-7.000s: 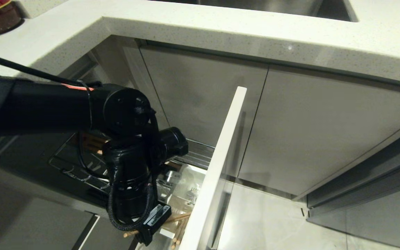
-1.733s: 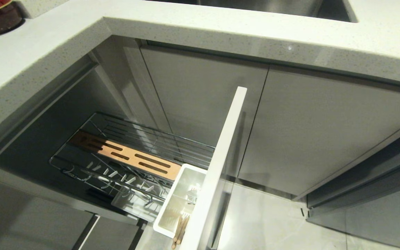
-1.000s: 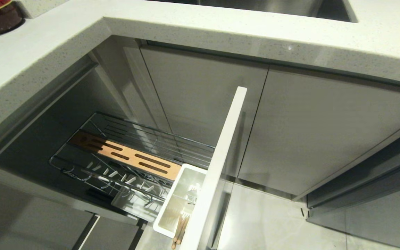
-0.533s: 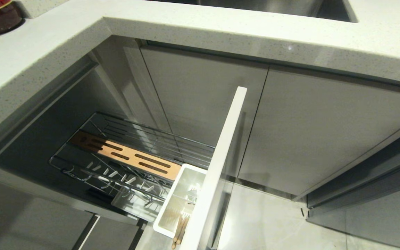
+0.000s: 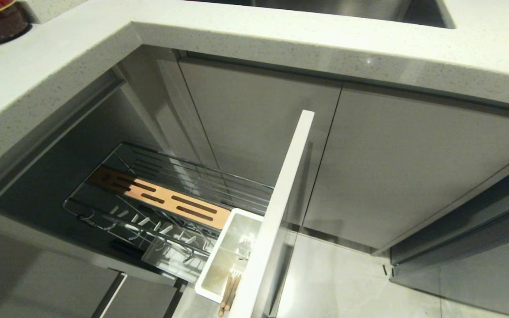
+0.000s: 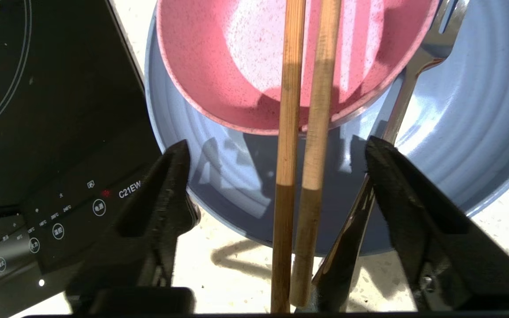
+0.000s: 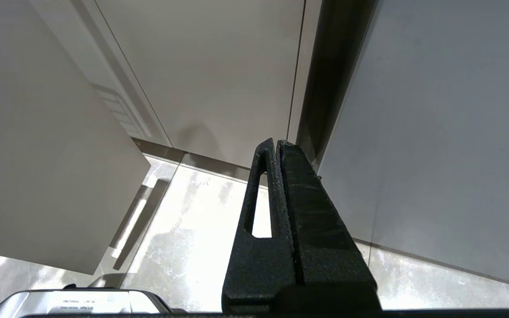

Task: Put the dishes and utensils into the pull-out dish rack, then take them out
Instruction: Close the cupboard

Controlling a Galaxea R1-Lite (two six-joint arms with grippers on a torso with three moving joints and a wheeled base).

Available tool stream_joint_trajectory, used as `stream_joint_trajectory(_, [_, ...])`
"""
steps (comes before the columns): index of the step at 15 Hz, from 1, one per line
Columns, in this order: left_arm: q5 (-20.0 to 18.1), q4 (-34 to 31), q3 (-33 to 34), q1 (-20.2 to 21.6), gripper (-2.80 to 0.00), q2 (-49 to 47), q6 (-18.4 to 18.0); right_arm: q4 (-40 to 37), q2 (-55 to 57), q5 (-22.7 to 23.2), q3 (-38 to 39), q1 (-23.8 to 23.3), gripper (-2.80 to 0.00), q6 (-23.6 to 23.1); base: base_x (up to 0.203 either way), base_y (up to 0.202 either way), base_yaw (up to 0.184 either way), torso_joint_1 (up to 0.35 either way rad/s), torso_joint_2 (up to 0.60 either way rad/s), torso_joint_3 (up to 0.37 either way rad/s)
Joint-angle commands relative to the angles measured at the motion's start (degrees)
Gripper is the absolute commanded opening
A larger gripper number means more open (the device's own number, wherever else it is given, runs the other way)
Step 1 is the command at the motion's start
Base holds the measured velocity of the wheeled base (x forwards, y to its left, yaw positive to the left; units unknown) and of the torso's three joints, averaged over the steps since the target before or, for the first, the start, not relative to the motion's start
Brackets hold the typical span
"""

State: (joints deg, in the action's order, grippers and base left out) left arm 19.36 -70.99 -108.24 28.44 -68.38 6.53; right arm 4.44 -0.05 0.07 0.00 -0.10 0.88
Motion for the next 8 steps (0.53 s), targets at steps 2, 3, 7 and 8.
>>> stream_joint_trajectory(2, [-0.5, 1.3, 0.0, -0.1, 0.0, 1.3, 0.1, 0.1, 0.0, 0.0, 1.5, 0.0, -2.8, 0.0, 0.0, 0.0, 0.0, 0.0, 0.0, 0.0])
stream_joint_trajectory(3, [-0.6, 3.2, 0.0, -0.3, 0.0, 1.8, 0.8, 0.0, 0.0, 0.0, 1.5, 0.0, -2.8, 0.0, 0.0, 0.0, 0.0, 0.0, 0.0, 0.0])
stream_joint_trajectory(7, [-0.7, 10.5, 0.2, -3.4, 0.0, 5.8, 4.1, 0.0, 0.0, 0.0, 1.5, 0.0, -2.8, 0.0, 0.0, 0.0, 0.0, 0.0, 0.0, 0.0])
stream_joint_trajectory(8, [-0.7, 13.7, 0.4, -5.4, 0.0, 7.3, 5.2, 0.0, 0.0, 0.0, 1.5, 0.0, -2.8, 0.0, 0.0, 0.0, 0.0, 0.0, 0.0, 0.0])
